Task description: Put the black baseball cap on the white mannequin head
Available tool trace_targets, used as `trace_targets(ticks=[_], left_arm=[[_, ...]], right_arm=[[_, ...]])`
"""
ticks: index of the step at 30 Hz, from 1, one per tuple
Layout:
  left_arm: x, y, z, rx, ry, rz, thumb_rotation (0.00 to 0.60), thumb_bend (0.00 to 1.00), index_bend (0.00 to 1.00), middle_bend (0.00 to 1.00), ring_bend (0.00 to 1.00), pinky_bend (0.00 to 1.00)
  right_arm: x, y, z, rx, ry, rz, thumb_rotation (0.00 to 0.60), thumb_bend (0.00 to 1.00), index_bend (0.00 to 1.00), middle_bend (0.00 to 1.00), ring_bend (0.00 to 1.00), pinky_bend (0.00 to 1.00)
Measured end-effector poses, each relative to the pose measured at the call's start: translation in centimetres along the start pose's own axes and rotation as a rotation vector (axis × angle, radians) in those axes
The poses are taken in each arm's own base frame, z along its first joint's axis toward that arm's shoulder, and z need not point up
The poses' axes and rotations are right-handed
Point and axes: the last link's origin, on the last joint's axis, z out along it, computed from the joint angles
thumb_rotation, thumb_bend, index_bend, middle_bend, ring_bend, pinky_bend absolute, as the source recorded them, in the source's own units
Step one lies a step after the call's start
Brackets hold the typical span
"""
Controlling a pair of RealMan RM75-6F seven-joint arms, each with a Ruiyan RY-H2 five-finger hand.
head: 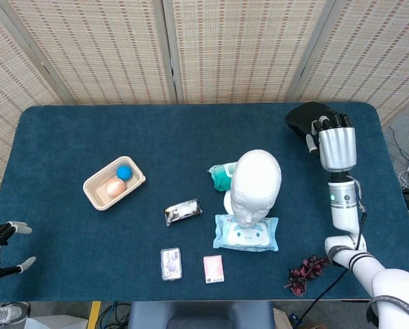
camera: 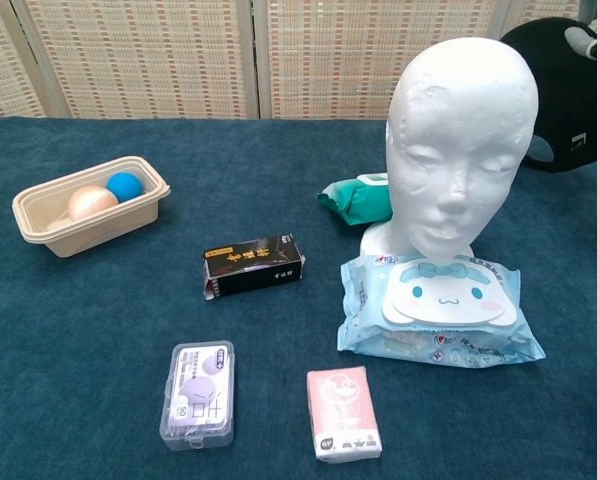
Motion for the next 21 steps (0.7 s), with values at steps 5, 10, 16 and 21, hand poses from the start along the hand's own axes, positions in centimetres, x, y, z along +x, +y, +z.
trace_targets(ticks=[5,10,16,21], left_arm=[[0.0,-0.1,0.0,0.003,-0.002,-0.001,0.6,0.12,0.38,0.29,0.26,0.41],[-0.1,0.0,0.0,0.004,-0.005,-0.001,0.6,0.12,0.38,0.29,0.26,0.41],[-0.1,0.0,0.0,0.001,-0.007,-0.001,0.6,0.12,0.38,0.29,0.26,0.41],[-0.1,0.0,0.0,0.001,-0.008,-0.002,0.6,0.12,0.38,0.29,0.26,0.41]], right_arm=[[1.2,-0.5,0.5,0.022,0.031,-0.009,0.6,0.6,0.64,0.53,0.28,0.31],[2.4,-0.9,0.8,0.044,0.06,-0.015,0.6,0.59,0.64,0.53,0.28,0.31],[3.7,-1.3,1.0,0.07,0.088,-0.029,0.6,0.59,0.64,0.53,0.28,0.31],[4.6,-2.0,1.1,0.096,0.107,-0.031,0.6,0.59,0.64,0.53,0.28,0.31]])
